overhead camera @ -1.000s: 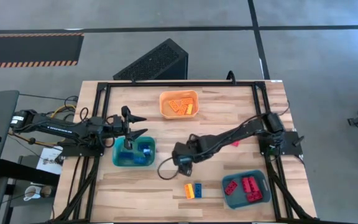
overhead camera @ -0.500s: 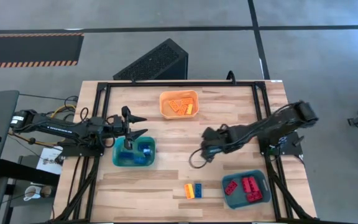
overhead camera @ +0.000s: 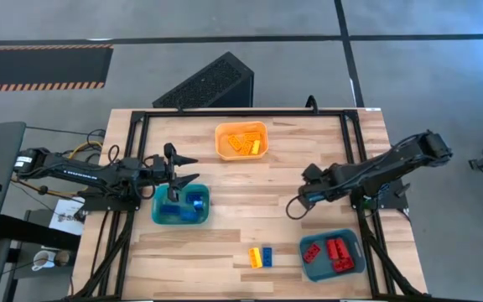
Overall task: Sort & place blocks by color
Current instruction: Put the red game piece into the blue bin
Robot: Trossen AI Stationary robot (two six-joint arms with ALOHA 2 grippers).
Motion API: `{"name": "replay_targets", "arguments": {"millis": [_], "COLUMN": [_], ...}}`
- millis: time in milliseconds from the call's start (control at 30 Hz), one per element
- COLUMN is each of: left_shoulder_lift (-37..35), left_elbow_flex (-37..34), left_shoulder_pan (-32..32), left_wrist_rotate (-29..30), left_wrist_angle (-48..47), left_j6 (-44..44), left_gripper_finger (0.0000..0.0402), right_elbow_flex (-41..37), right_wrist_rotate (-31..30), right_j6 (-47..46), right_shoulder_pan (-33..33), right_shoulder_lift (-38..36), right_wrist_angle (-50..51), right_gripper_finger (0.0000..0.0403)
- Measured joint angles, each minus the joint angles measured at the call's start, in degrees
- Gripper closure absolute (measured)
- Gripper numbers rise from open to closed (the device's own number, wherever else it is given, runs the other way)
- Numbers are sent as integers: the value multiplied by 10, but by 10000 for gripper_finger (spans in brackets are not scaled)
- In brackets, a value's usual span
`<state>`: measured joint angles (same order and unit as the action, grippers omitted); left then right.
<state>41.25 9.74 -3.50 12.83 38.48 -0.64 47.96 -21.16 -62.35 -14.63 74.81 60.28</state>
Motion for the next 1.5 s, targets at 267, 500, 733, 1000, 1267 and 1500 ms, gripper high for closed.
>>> {"name": "replay_targets", "arguments": {"millis": [267,500,733,1000,1267,1500], "left_shoulder_lift": [0,0,0,0,0,0], "left_elbow_flex": [0,0,0,0,0,0], "left_shoulder_pan": [0,0,0,0,0,0], "left_wrist_rotate": [0,-1,-2,0,0,0], "left_wrist_angle": [0,0,0,0,0,0], "left_j6": [0,0,0,1,1,0], "left_gripper_finger": [187,187,187,187,187,187], "right_elbow_flex": [-7,-67,-138,-172,-171,-173], "right_wrist_rotate": [64,91,93,102,108,115], "right_j6": [96,170,217,215,204,201], "right_shoulder_pan": [9,60,102,106,105,105], "right_shoulder_lift": [34,-8,-47,-19,3,-32], "right_wrist_angle": [4,-121,-164,-176,-194,-218], "right_gripper_finger": [117,117,117,117,153,292]}}
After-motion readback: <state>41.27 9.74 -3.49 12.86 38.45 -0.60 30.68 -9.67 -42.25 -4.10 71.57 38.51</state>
